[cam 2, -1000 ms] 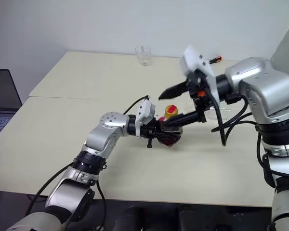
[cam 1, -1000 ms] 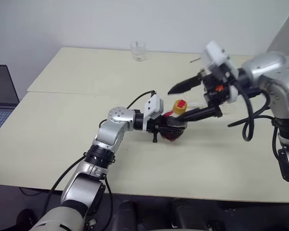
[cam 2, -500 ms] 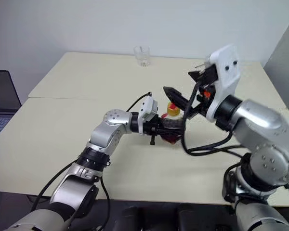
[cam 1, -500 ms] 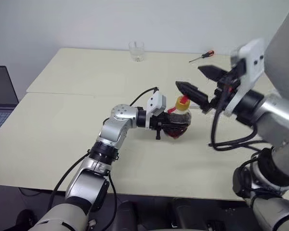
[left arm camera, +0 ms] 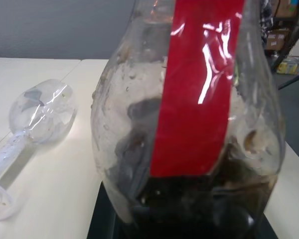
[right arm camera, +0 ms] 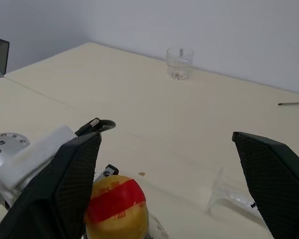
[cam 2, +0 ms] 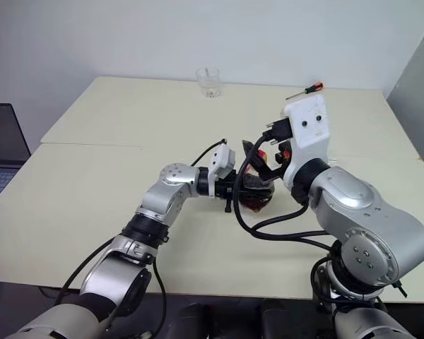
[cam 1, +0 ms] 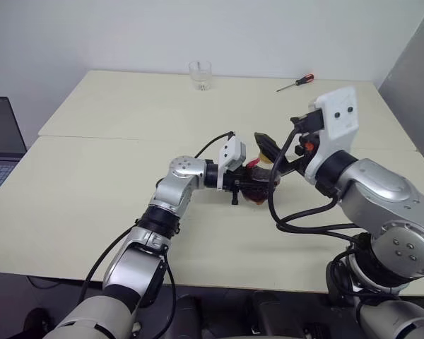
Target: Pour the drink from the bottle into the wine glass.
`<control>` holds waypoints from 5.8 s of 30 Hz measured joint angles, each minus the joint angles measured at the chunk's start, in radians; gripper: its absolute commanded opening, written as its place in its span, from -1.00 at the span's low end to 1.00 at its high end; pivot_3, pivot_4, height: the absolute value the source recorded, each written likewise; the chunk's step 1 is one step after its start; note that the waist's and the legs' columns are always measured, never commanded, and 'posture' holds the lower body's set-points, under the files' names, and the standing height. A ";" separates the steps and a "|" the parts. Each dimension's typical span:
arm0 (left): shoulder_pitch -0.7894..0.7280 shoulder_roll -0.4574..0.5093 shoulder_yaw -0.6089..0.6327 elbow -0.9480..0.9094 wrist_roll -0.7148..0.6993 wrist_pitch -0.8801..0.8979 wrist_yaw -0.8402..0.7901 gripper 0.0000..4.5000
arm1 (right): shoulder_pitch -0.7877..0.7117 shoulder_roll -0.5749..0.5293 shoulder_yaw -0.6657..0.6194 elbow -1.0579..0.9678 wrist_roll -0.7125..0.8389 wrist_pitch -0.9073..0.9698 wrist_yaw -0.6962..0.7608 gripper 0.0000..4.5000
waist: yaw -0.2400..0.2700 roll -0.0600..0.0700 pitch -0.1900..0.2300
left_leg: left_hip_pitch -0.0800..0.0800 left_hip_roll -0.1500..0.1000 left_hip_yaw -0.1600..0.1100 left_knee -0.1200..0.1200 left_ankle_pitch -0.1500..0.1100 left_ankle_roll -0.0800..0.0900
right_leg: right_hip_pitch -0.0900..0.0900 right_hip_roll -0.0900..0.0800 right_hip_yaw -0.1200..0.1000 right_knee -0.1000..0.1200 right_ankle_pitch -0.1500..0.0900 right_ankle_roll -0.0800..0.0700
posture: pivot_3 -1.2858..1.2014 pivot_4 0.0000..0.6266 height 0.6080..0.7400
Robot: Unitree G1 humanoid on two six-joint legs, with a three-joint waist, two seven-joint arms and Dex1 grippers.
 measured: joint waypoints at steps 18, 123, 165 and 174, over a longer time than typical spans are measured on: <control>-0.003 0.003 0.001 0.001 0.000 -0.001 0.006 -0.66 | 0.005 0.075 0.040 0.003 -0.101 -0.009 -0.039 1.00 | 0.000 0.000 0.000 | 0.000 0.000 -0.001 0.000 0.000 0.000 | 0.000 0.000 -0.001 0.000 0.000 0.000 | 0.03 -0.52 1.00; 0.007 0.025 0.036 -0.032 0.031 0.004 0.069 -0.66 | 0.168 -0.024 0.045 0.193 0.142 -0.450 0.021 0.16 | 0.002 0.000 0.000 | -0.002 -0.001 -0.010 -0.009 0.000 0.000 | 0.003 0.001 -0.002 -0.013 0.000 0.000 | 0.03 -0.52 1.00; 0.042 0.050 0.037 -0.089 0.025 0.022 0.084 -0.67 | 0.654 -0.129 -0.260 0.622 -0.098 -1.050 -0.019 -0.45 | -0.001 0.000 0.000 | 0.001 -0.003 -0.008 -0.008 0.000 0.000 | 0.004 0.000 0.000 -0.012 0.000 0.003 | 0.03 -0.52 1.00; 0.042 0.048 0.037 -0.099 0.022 0.029 0.083 -0.67 | 0.653 -0.084 -0.243 0.724 -0.120 -1.171 0.013 0.47 | 0.001 0.000 0.000 | 0.002 -0.003 -0.007 -0.007 0.000 0.000 | 0.004 0.001 0.000 -0.009 0.001 0.002 | 0.03 -0.52 1.00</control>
